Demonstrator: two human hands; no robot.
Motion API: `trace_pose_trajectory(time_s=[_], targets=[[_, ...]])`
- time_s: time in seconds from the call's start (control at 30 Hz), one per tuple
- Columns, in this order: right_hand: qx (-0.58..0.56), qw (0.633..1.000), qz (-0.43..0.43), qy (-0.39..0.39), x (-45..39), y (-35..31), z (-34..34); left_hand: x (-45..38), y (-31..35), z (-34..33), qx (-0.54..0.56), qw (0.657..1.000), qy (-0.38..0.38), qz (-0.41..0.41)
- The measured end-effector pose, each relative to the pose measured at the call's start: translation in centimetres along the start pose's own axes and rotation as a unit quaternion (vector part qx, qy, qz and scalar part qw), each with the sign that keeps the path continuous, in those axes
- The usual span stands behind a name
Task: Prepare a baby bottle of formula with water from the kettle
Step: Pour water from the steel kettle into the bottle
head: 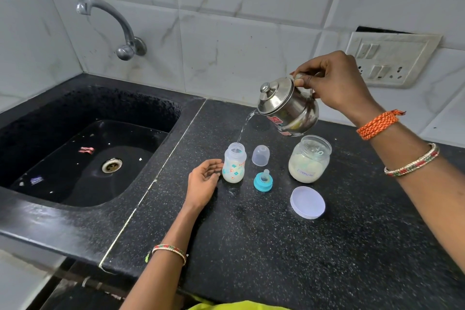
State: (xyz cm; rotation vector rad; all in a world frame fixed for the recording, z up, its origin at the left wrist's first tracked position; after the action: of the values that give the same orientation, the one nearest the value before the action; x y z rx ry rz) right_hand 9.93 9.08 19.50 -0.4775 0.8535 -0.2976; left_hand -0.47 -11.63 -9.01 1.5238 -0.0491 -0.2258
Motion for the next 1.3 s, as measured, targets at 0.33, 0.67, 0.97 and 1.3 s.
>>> trace_pose_trajectory(time_s=[0.33,0.67,0.97,1.3], targets=[[0.004,1.000,-0.004,0.005,-0.19,-0.15,0.31,0.01,-0.04,0.00,0.001,1.000,-0.002,-0.002],[0.025,0.999,0.015,0.016,-0.16,-0.52,0.55,-0.26,-0.63,-0.07,0.008,1.000,-0.004,0.005],[0.048,0.998,0.021,0.029,-0.24,-0.60,0.68,-0.30,-0.77,-0.06,0.007,1.000,-0.006,0.005],[0.054,0.997,0.029,0.043,-0.22,-0.64,0.84,-0.14,-0.33,-0.09,0.009,1.000,-0.005,0.008]])
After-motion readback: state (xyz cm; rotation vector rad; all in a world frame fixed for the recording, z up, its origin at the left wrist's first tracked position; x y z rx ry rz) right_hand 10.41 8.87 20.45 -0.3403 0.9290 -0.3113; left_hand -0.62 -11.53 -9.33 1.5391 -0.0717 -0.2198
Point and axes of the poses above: each hand's wrist, its own x-axis away from the middle knuckle, its own z-axis out of the back of the hand, y = z × x, the point moved 7 cm from there along -x, towards the middle knuckle, and after that the axes turned 14 degrees about y, right-handed, at the moved point
